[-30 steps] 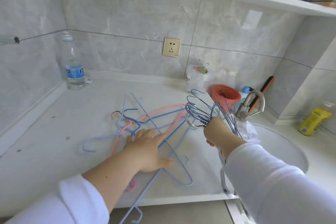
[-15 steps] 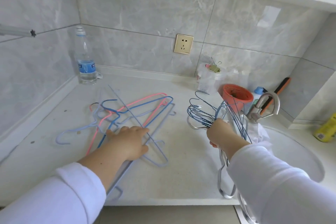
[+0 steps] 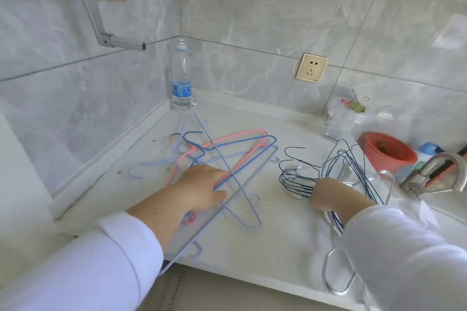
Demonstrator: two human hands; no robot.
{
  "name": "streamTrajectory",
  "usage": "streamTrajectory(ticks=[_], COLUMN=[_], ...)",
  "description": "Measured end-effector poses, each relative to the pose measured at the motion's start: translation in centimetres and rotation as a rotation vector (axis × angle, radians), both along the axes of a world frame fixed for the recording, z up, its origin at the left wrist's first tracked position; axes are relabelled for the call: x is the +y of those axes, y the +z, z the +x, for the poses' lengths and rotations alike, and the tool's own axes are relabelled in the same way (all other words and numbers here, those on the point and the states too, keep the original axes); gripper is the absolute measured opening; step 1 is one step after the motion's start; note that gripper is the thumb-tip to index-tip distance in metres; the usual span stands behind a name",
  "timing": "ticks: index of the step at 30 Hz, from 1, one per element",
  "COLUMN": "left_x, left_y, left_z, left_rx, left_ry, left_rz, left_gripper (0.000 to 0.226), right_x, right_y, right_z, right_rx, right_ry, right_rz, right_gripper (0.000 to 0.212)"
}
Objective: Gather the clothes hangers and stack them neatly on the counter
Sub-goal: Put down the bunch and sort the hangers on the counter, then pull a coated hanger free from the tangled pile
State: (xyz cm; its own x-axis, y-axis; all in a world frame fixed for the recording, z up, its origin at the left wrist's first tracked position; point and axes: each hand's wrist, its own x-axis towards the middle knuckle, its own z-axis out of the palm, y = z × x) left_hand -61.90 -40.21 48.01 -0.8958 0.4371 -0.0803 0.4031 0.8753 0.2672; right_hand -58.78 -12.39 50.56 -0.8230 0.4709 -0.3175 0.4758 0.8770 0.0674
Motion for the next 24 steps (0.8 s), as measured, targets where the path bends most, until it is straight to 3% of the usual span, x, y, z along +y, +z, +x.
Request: streamTrajectory(ticks=[3,6,9,12,17,20,24], left_x=[-2.0,-4.2,-6.5,-8.9,-11.6,-12.0,-11.6], left_y=[0.2,0.4,0.8,0.4,-0.7,-0.3,2.6], left_z=[-0.1,-0.6,-0.6,-0.6,-1.3,-1.5,-1.9], left_rx=[0.002,0.025,0.074,0.036,-0.104,0.001,0.344], left_ry=[0.111,0.289,0.507,0.634,0.613,0.673,0.566], left_rz=[0.129,0.185,0.145,0.084,0.097,0.316,0.588], left_gripper=[0.052,0.05,0.044,0.057,0.059,0.047,0.015], right_x=[-3.8,-9.7,-15.8,-19.3,-19.9,-20.3,-20.2], right_y=[2.7,4.4,3.0,0.3,-0.4,-0.5,0.1], right_z=[0.1,-0.5,-1.0,-1.1,-2.2,-2.4,-2.0], right_rx=[0.104,0.314,0.215,0.078,0.1,0.071,0.129], right_ry=[0.083,0.242,0.397,0.472,0.397,0.404,0.283], right_rz=[0.069,-0.102,-0.348,-0.266,-0.2,-0.185,-0.246], right_gripper=[0.047,0.055,0.076,0.082,0.072,0.066,0.06])
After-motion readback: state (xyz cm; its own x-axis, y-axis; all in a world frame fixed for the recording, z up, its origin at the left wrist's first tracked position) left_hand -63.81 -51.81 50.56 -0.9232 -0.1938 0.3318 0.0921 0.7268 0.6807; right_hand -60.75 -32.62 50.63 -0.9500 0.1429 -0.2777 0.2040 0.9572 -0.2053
